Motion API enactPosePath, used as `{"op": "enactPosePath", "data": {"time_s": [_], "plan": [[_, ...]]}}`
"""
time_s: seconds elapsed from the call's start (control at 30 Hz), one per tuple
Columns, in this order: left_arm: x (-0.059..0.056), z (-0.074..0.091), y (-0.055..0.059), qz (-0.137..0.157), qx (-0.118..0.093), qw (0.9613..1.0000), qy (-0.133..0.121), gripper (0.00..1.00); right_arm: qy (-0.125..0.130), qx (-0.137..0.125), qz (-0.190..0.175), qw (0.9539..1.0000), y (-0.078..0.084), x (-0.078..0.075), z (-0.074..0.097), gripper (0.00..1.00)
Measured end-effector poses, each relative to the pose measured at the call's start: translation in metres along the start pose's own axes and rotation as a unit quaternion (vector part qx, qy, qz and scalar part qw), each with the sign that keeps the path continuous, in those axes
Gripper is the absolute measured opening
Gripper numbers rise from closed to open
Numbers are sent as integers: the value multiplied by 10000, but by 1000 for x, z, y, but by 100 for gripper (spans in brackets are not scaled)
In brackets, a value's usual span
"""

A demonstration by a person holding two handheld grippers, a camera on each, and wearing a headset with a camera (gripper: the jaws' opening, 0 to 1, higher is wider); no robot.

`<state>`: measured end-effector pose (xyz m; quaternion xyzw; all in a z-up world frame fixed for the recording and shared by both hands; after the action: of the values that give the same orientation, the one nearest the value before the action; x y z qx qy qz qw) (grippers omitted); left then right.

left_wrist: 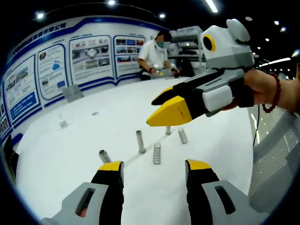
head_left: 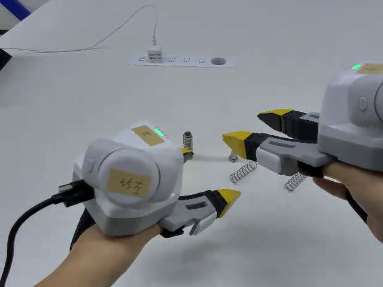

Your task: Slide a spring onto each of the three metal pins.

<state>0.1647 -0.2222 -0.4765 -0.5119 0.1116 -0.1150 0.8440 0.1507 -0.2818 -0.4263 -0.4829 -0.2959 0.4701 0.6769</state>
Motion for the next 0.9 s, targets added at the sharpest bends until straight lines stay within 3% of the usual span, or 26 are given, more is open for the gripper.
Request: {"op": "enactPosePath", "data": {"time_s": [0.23,0.5,0.9], "plan": [[1,-16,1,-222,153,9995,141,52,113,1,-230,9997,11,-13,16,44],[7,-32,3,-257,253,9992,171,45,280,96,-304,9991,22,-25,28,45],[14,-51,15,-36,402,9989,242,36,491,175,-264,9983,30,-36,33,49]]}}
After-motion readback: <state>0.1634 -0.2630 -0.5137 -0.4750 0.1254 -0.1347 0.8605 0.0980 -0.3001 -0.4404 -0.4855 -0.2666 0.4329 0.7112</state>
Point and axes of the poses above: the centre of the closed fingertips' face, and the gripper's own axes: z roughly backward along the fingers, x roughly to its left, y roughly out of its underside, the point moved 1 cm from there along z, roughly backward along the fingers, and after that the axes turned 15 degrees about y, right-handed, at the moved point
